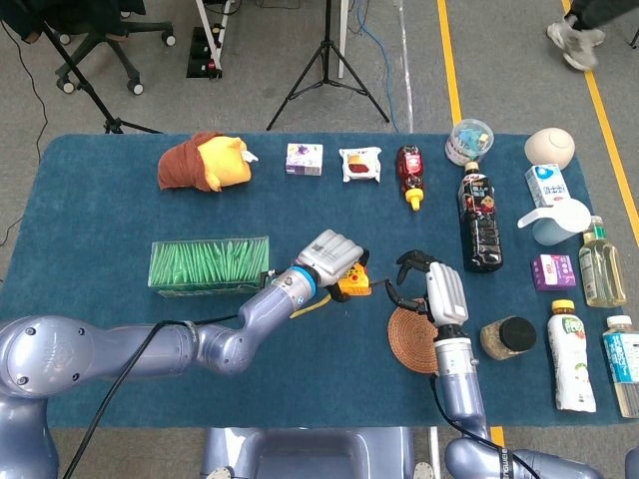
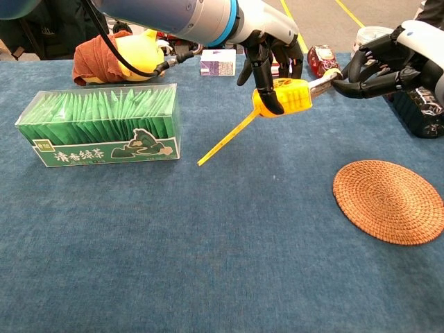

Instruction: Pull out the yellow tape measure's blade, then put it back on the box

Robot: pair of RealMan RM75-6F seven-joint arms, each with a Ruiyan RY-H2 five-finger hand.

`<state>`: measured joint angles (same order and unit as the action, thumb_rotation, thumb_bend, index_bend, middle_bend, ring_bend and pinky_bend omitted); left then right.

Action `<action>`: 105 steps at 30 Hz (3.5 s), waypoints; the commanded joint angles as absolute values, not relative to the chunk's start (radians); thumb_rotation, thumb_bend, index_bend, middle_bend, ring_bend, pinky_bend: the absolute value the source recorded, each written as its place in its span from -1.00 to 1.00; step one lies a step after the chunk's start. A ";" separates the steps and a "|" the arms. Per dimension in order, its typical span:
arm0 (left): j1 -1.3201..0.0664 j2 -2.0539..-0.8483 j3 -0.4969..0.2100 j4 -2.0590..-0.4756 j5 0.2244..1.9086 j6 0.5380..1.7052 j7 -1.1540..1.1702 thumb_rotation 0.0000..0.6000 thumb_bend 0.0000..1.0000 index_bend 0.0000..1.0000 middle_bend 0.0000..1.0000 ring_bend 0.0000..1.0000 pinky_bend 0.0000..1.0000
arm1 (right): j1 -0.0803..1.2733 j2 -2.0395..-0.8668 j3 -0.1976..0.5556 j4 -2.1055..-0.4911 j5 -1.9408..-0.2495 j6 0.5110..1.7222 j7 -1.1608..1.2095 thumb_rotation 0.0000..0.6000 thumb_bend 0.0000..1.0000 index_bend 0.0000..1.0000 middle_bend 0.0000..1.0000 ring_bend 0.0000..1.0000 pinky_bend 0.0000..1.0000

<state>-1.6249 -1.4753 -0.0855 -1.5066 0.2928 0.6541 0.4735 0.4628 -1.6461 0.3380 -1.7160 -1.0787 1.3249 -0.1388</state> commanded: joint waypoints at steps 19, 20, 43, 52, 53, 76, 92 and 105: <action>-1.627 -1.480 -0.082 -1.501 0.309 0.647 0.466 1.00 -0.27 0.10 -0.07 -0.16 0.08 | 0.462 -1.637 0.337 -1.719 -1.074 1.313 -0.132 0.77 0.65 0.09 -0.22 -0.25 -0.31; -1.627 -1.480 -0.082 -1.501 0.308 0.647 0.465 1.00 -0.27 0.10 -0.07 -0.16 0.08 | 0.461 -1.636 0.337 -1.719 -1.074 1.313 -0.131 0.76 0.65 0.08 -0.22 -0.25 -0.31; -1.634 -1.485 -0.073 -1.495 0.305 0.643 0.462 1.00 -0.27 0.10 -0.07 -0.16 0.08 | 0.465 -1.623 0.343 -1.736 -1.041 1.300 -0.150 0.92 0.99 0.09 -0.23 -0.26 -0.31; -1.633 -1.483 -0.069 -1.497 0.306 0.641 0.461 1.00 -0.27 0.10 -0.07 -0.16 0.08 | 0.465 -1.624 0.350 -1.739 -1.030 1.309 -0.155 1.00 1.00 0.14 -0.21 -0.26 -0.29; -1.633 -1.482 -0.069 -1.498 0.307 0.640 0.460 1.00 -0.27 0.10 -0.07 -0.16 0.08 | 0.464 -1.625 0.350 -1.738 -1.029 1.312 -0.155 1.00 1.00 0.15 -0.21 -0.26 -0.29; -1.625 -1.469 -0.059 -1.504 0.321 0.637 0.454 1.00 -0.26 0.10 -0.07 -0.16 0.08 | 0.459 -1.619 0.362 -1.743 -0.999 1.319 -0.152 1.00 1.00 0.18 -0.20 -0.26 -0.29; -1.603 -1.421 -0.030 -1.542 0.351 0.647 0.460 1.00 -0.26 0.10 -0.07 -0.16 0.08 | 0.439 -1.598 0.370 -1.741 -0.982 1.331 -0.133 1.00 1.00 0.18 -0.19 -0.25 -0.29; -1.570 -1.349 0.001 -1.594 0.396 0.656 0.467 1.00 -0.26 0.10 -0.07 -0.16 0.08 | 0.423 -1.578 0.390 -1.740 -0.951 1.342 -0.118 1.00 1.00 0.18 -0.19 -0.25 -0.29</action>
